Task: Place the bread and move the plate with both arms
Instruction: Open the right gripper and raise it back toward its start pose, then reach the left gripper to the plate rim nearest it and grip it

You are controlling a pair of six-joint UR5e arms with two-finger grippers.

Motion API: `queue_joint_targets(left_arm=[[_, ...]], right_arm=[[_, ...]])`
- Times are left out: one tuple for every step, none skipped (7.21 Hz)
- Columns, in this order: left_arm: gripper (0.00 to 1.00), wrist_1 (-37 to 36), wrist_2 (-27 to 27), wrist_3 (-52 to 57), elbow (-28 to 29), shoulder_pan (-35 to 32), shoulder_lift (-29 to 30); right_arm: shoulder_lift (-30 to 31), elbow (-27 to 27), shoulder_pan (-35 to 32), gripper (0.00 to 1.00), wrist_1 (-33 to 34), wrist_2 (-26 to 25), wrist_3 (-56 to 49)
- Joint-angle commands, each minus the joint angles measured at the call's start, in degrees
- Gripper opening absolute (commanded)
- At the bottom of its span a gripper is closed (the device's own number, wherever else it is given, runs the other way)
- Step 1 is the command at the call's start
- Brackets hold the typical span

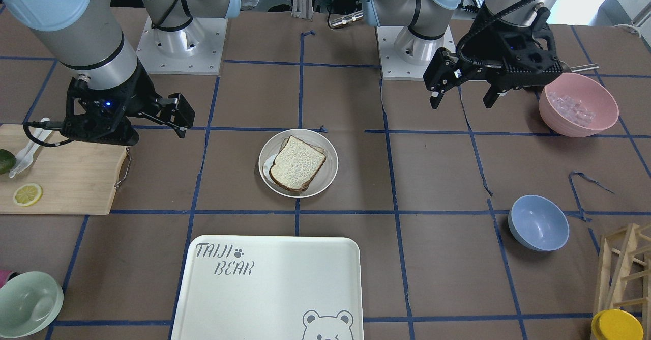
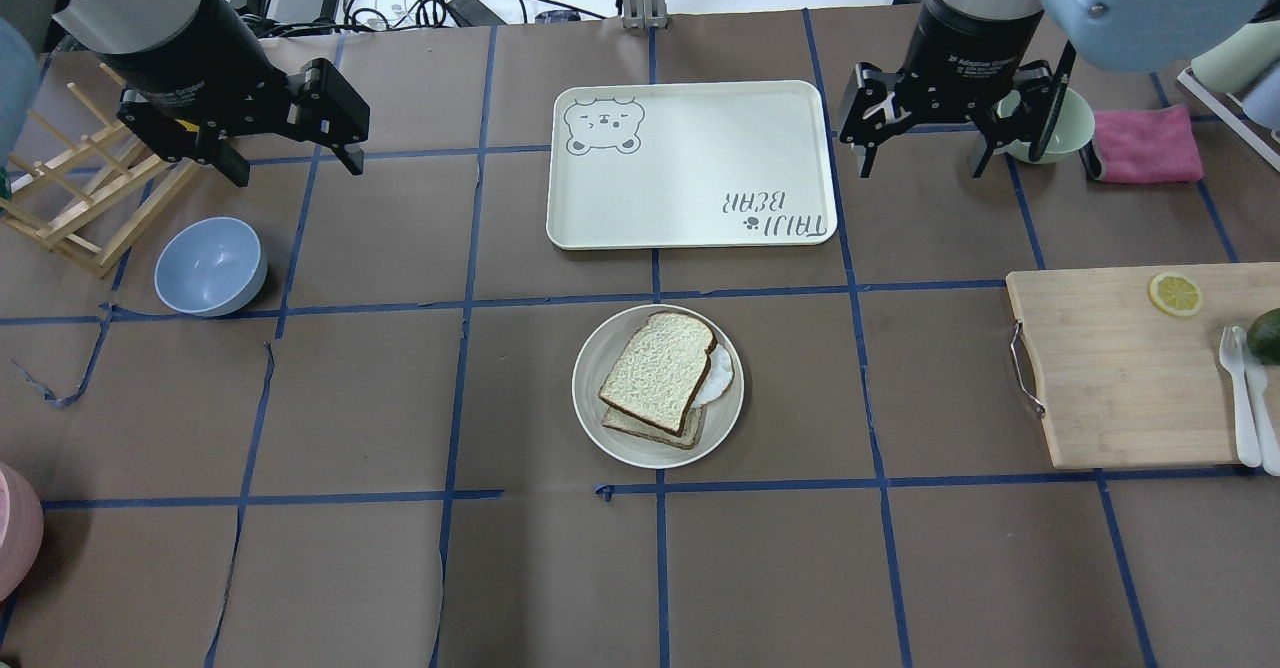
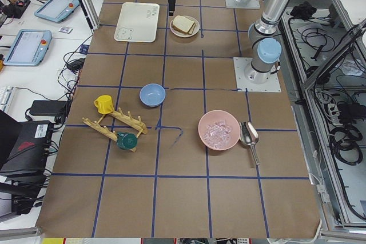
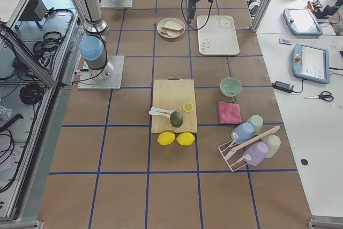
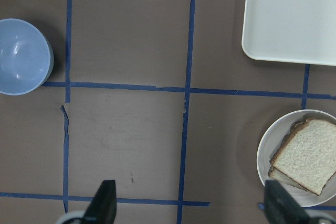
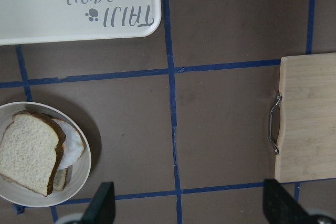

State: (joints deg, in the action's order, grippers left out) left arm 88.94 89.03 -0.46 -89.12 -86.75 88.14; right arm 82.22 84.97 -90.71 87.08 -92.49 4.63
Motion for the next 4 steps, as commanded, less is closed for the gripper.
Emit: queue_joint_targets(left_arm=[[1.00,0.00,-0.09,-0.07,0.00,-0.09,0.27],[1.00,0.00,-0.18,-0.16,0.00,-0.09,1.06],[1.00,0.00,-0.52,-0.59,0.00,-0.09,2.37],[1.00,-0.08,-0.79,-0.94,-1.39,-0.18,3.69]], right_arm=[[0.57,0.28,0.19,1.00,-0.42,-1.72,-0.32],[0.57,0.29,0.19,1.00,-0.33,-1.38,-0.41],[0.66,0.20,0.19,1.00,-0.33,-0.85,-0.49],[1.01,0.20,0.19,1.00,-0.33,-0.85,-0.84]])
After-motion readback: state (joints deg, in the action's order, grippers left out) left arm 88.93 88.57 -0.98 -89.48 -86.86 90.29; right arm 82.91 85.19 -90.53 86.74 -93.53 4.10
